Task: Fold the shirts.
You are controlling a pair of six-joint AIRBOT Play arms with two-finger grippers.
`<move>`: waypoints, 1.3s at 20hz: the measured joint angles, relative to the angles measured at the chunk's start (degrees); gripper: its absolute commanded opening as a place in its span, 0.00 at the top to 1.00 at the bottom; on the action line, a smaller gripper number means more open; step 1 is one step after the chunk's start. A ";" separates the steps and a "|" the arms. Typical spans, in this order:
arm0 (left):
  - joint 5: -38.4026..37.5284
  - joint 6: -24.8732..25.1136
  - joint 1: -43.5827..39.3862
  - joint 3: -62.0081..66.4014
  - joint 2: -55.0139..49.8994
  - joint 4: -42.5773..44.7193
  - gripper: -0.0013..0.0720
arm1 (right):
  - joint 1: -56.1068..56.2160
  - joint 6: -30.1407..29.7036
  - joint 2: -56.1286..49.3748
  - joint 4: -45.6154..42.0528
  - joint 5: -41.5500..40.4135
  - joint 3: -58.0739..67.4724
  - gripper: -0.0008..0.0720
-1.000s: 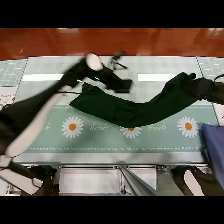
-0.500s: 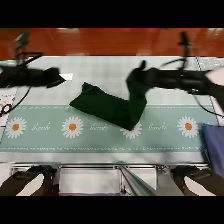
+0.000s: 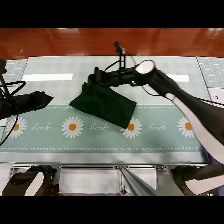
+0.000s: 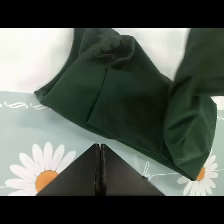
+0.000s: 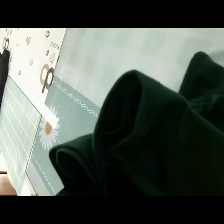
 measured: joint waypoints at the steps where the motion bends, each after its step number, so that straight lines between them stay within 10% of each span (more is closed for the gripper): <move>1: 0.07 0.00 0.07 -0.26 0.20 -0.04 0.95 | 0.55 -0.02 -1.73 0.68 -0.35 1.27 0.94; 3: 0.26 -0.02 0.17 -0.63 0.39 -0.04 0.95 | 1.44 0.04 -4.76 1.86 -1.01 2.99 0.42; 11: 5.70 -0.02 2.05 0.00 0.63 -0.09 0.95 | -6.29 3.76 -2.93 0.81 13.94 4.70 0.43; 17: 4.72 -0.15 7.17 4.55 1.11 -0.37 0.95 | -23.34 13.18 17.90 -32.02 33.44 -0.52 0.43; 21: -0.44 -0.13 7.08 3.19 1.11 -0.52 0.95 | -31.15 22.88 34.49 -52.98 28.59 -20.09 0.43; 26: -2.93 -0.02 5.22 -1.38 1.11 -0.52 0.95 | -34.12 24.85 40.96 -41.48 11.06 -45.24 0.42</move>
